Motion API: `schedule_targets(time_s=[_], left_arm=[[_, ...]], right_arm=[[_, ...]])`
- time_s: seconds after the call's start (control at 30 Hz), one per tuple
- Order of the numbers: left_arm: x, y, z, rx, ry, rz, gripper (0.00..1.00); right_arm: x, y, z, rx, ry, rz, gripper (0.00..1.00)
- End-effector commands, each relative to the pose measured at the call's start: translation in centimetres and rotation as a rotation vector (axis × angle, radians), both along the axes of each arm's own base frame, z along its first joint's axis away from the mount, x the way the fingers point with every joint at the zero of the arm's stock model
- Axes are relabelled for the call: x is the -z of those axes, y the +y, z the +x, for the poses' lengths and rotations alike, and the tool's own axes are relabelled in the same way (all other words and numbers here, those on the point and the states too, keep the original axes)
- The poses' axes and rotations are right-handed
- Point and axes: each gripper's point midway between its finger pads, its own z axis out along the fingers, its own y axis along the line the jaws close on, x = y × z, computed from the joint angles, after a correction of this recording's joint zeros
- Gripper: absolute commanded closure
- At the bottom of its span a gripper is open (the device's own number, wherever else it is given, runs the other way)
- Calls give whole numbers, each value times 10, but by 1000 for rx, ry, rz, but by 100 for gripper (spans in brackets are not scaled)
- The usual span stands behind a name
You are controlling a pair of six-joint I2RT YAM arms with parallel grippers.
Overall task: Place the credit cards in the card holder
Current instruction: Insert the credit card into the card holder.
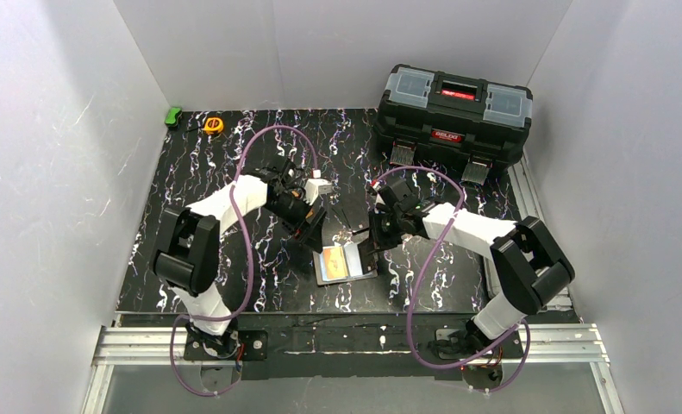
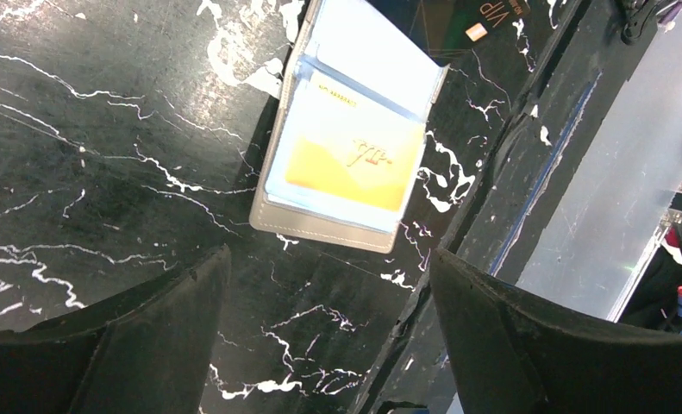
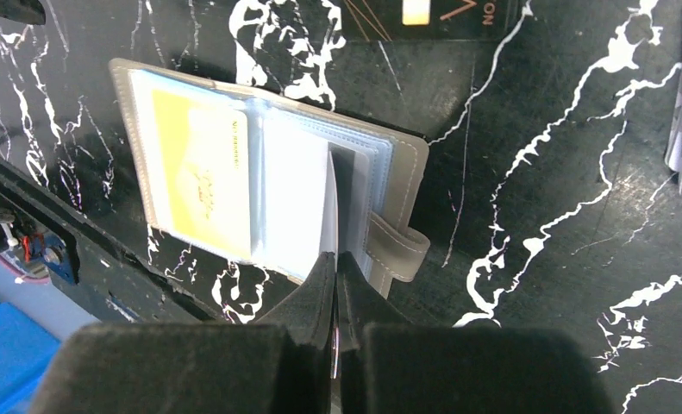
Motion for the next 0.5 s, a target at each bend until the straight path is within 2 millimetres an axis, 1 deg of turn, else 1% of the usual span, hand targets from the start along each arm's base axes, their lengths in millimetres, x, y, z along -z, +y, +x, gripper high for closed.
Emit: schedule_targets(time_s=[0.0,0.13,0.27,0.33,0.47], left_arm=[[3,-7,1,5,16,-32,16],[10,-8,4,5,34,-24,16],[19,-10,3,1,71,-22,19],[26,-8,1,5,85,-4,21],[37,-2,-4,17,96,26,22]], right_arm=[[19,-15,-1,32,19,-94,99],[24,-15,-1,25,22,-103,99],[26,-13,0,20,24,-102,99],[28,-14,-1,19,29,-104,99],[31,-14,-3,19,31,-100,99]])
